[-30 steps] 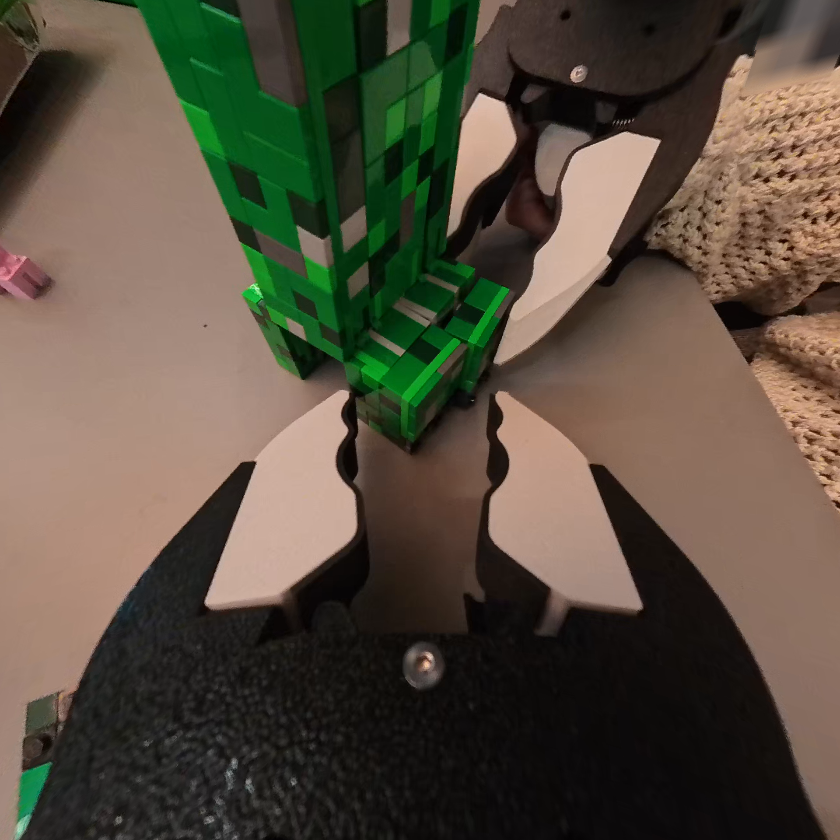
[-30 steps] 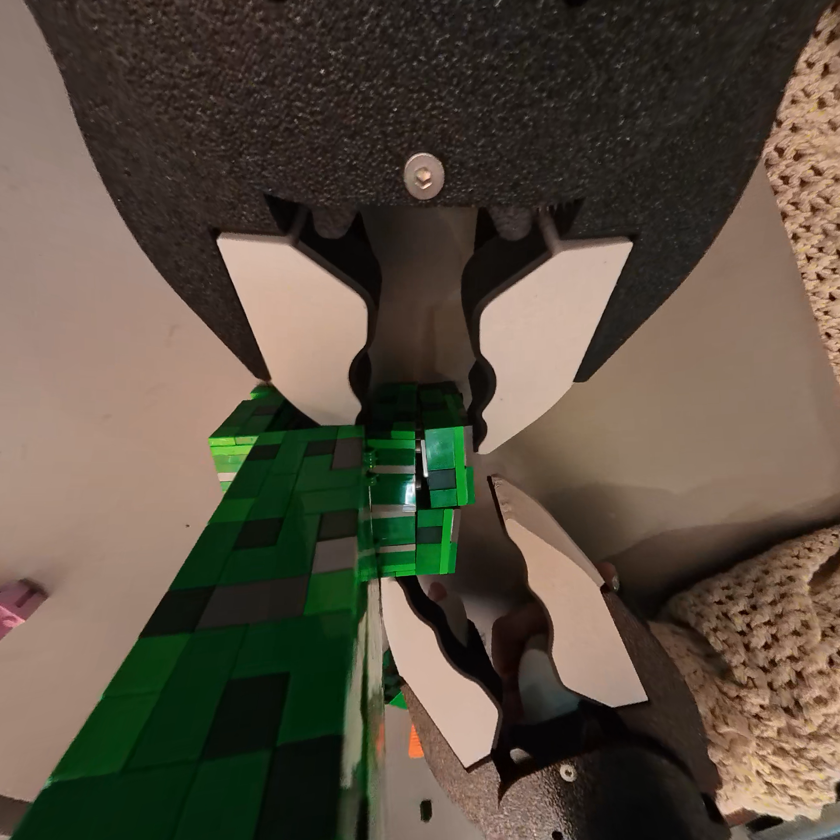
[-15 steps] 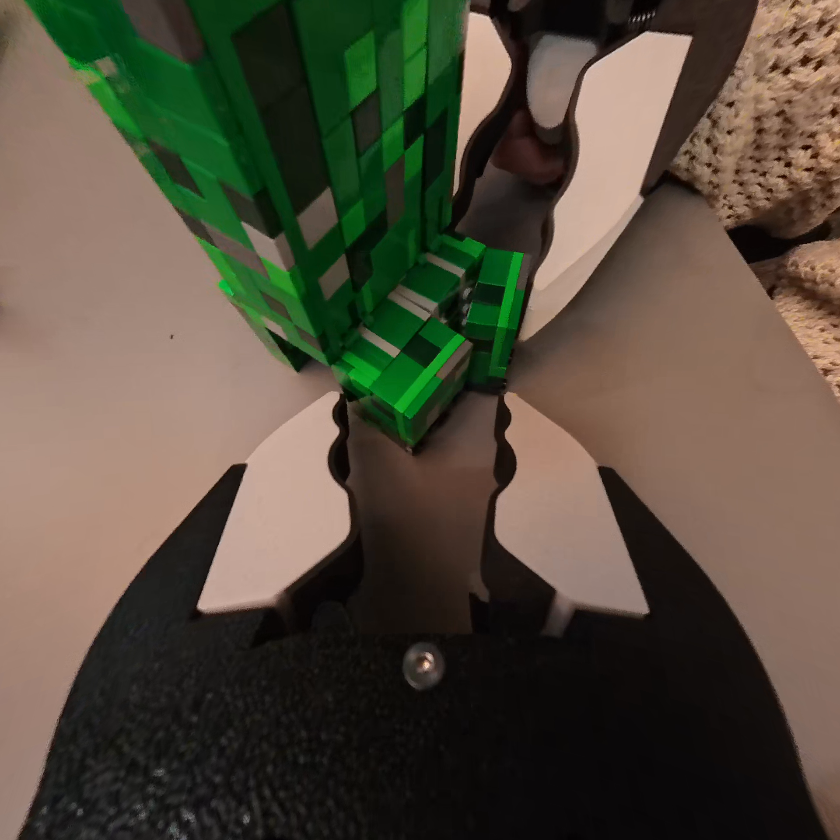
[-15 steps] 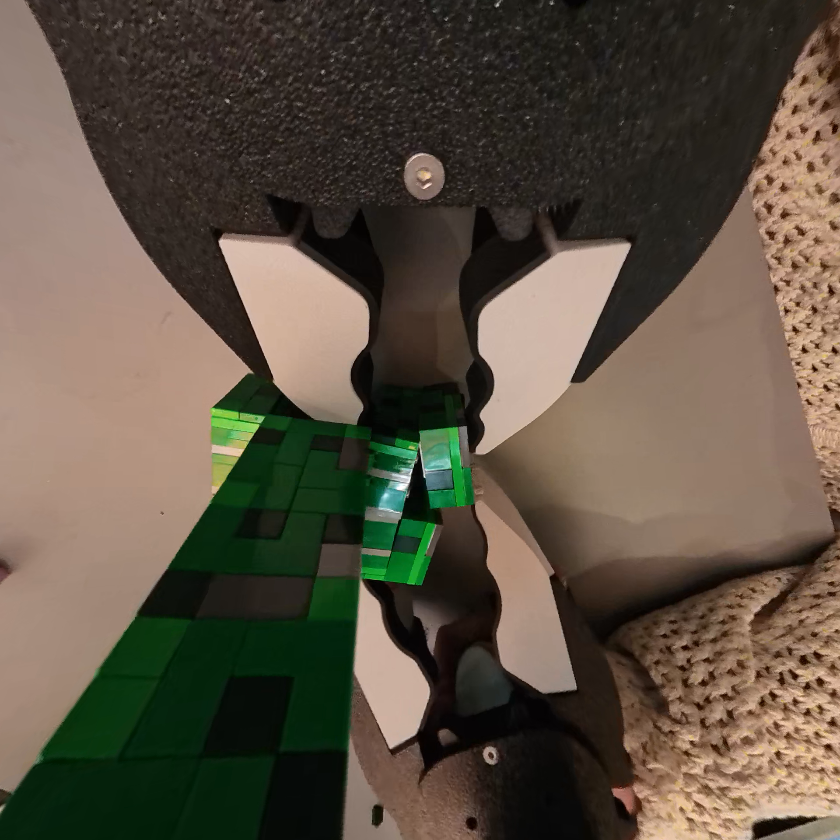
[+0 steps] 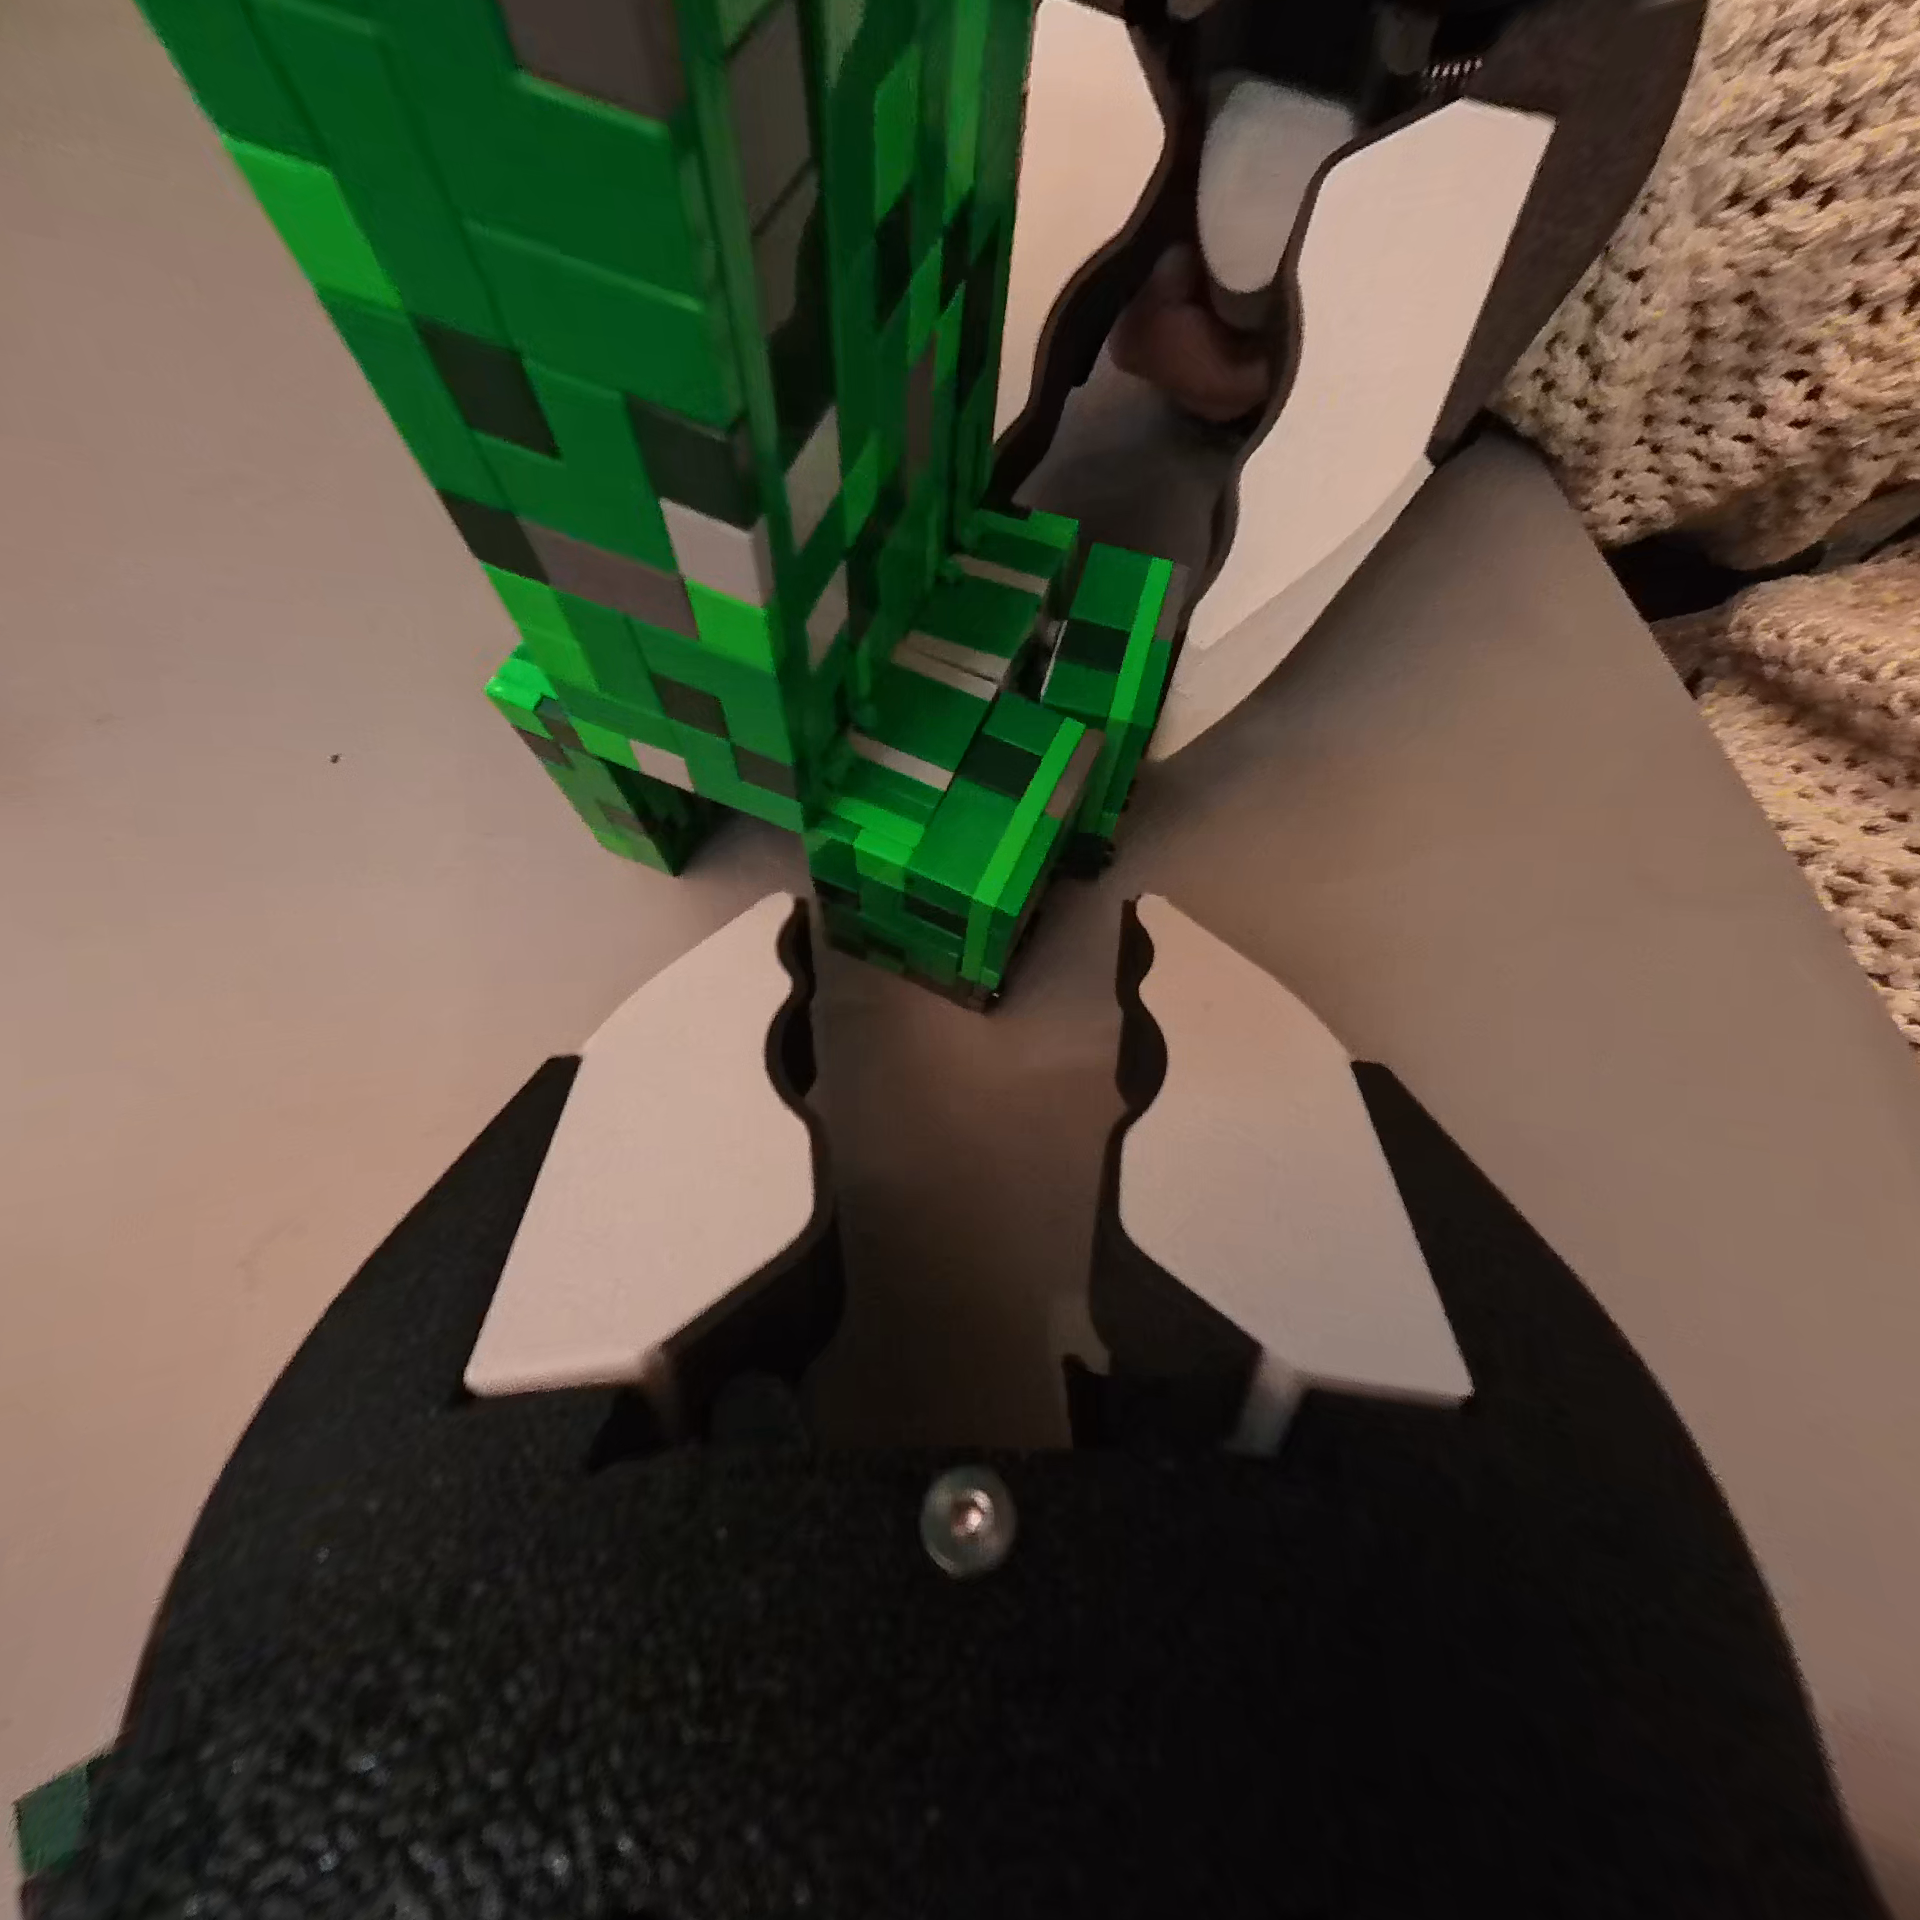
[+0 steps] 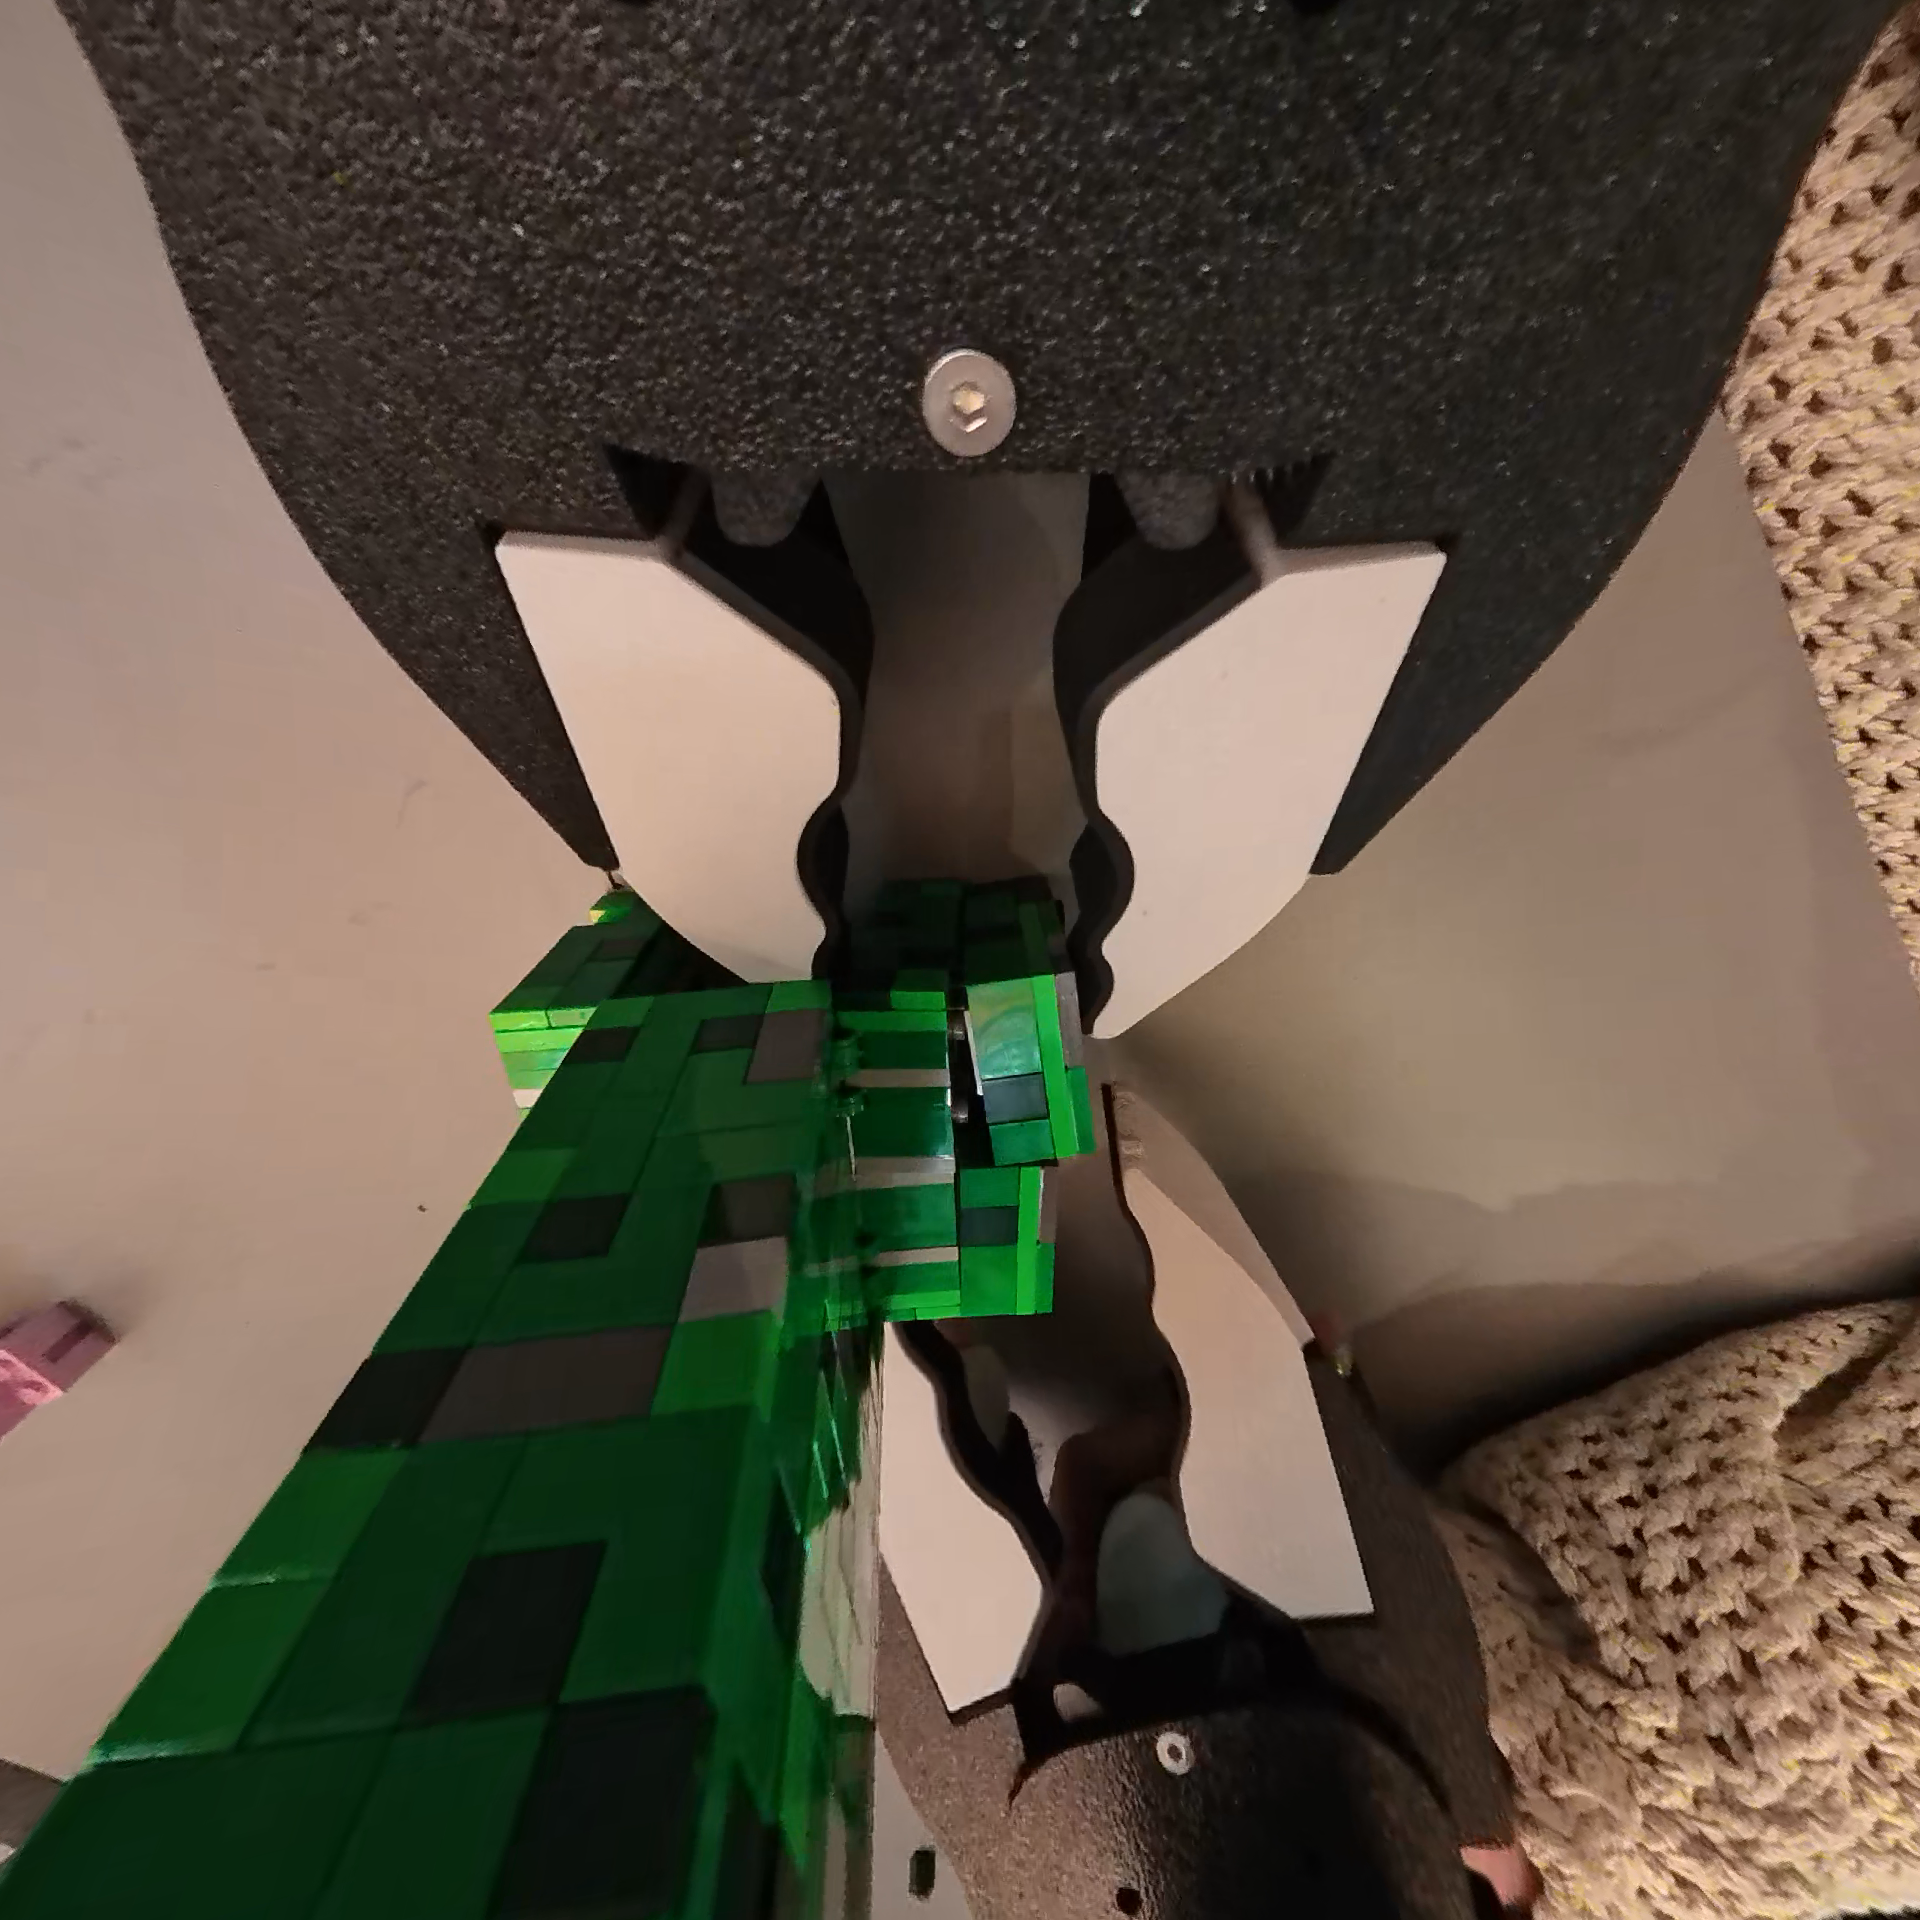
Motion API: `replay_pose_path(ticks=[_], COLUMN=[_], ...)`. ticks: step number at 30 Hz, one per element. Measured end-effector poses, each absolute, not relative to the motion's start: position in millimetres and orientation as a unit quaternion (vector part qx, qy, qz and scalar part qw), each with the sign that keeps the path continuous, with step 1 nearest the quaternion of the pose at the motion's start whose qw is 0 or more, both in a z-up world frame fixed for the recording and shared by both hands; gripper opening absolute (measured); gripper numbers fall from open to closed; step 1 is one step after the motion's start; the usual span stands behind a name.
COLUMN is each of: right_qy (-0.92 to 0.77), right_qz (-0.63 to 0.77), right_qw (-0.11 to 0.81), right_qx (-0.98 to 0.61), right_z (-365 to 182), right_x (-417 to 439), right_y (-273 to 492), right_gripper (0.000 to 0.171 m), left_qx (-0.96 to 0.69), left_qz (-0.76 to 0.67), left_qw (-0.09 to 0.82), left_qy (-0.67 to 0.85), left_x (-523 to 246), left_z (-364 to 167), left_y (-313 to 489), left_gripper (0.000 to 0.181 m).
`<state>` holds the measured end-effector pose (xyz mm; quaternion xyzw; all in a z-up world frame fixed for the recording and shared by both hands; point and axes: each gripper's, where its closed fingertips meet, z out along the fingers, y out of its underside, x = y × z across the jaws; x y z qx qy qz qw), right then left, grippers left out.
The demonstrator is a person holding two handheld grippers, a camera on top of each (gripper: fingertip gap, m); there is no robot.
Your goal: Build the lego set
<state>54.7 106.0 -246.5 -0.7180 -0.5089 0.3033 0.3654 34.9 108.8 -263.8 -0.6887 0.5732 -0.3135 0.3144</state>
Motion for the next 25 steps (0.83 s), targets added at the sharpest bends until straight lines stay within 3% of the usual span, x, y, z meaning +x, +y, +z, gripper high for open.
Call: replay_pose_path(ticks=[3,11,20,25], right_qy=[-0.509,-0.525,-0.529,-0.526], right_qz=[0.308,0.319,0.31,0.304], right_qw=[0.362,0.354,0.361,0.373], right_qx=[-0.718,-0.705,-0.702,-0.701], right_z=[-246,-246,-246,-244], right_x=[55,53,54,55], right_y=[105,99,99,100], right_gripper=[0.039,0.038,0.04,0.044], left_qx=[-0.69,-0.676,-0.679,-0.68], left_qz=[-0.296,-0.324,-0.345,-0.318], left_qw=[0.322,0.316,0.301,0.311], left_qy=[0.577,0.582,0.574,0.582], left_x=[36,45,41,45], left_z=[-267,-263,-261,-264], left_y=[112,103,98,99], left_gripper=[0.065,0.066,0.053,0.069])
